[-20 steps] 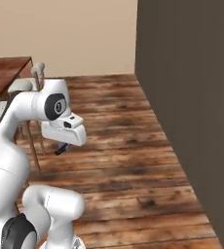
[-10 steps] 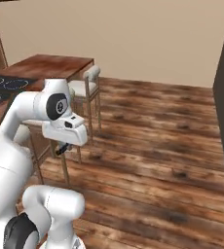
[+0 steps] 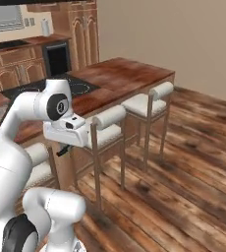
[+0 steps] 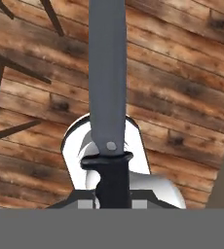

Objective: Retrieve the butter from the fridge and place it on a plate on the dining table. Then retrieve the butter knife by the fridge and place it near the plate.

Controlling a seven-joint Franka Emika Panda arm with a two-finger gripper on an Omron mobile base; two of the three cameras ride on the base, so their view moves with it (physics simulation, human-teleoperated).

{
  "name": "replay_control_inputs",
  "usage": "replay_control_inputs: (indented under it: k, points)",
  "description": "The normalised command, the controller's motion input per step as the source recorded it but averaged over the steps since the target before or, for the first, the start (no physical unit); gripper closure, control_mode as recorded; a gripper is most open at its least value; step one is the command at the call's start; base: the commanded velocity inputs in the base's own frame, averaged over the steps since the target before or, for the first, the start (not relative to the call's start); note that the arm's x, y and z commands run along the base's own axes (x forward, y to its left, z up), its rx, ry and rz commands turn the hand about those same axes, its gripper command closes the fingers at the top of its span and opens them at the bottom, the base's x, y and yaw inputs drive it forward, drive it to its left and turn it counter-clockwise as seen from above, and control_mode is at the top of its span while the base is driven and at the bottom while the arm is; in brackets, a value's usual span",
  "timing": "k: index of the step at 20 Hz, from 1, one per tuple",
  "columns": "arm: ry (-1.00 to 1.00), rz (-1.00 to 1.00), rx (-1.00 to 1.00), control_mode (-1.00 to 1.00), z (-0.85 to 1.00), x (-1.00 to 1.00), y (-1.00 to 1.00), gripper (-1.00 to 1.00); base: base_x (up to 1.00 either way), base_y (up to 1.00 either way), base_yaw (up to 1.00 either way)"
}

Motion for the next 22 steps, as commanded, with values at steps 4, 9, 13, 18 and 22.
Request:
replay_control_inputs:
  k: [4, 9, 13, 18, 22]
  points:
    - [0.00, 0.00, 0.00, 1.00, 0.00, 0.00, 0.00, 1.00, 0.39, -0.33, 0.82]
    - [0.00, 0.00, 0.00, 1.00, 0.00, 0.00, 0.00, 1.00, 0.24, -0.28, 0.88]
    - [0.00, 0.00, 0.00, 1.00, 0.00, 0.00, 0.00, 1.00, 0.10, -0.41, 0.86]
    - [0.00, 0.00, 0.00, 1.00, 0.00, 0.00, 0.00, 1.00, 0.13, -0.88, 0.61]
    - [0.00, 0.00, 0.00, 1.00, 0.00, 0.00, 0.00, 1.00, 0.31, -1.00, 0.43]
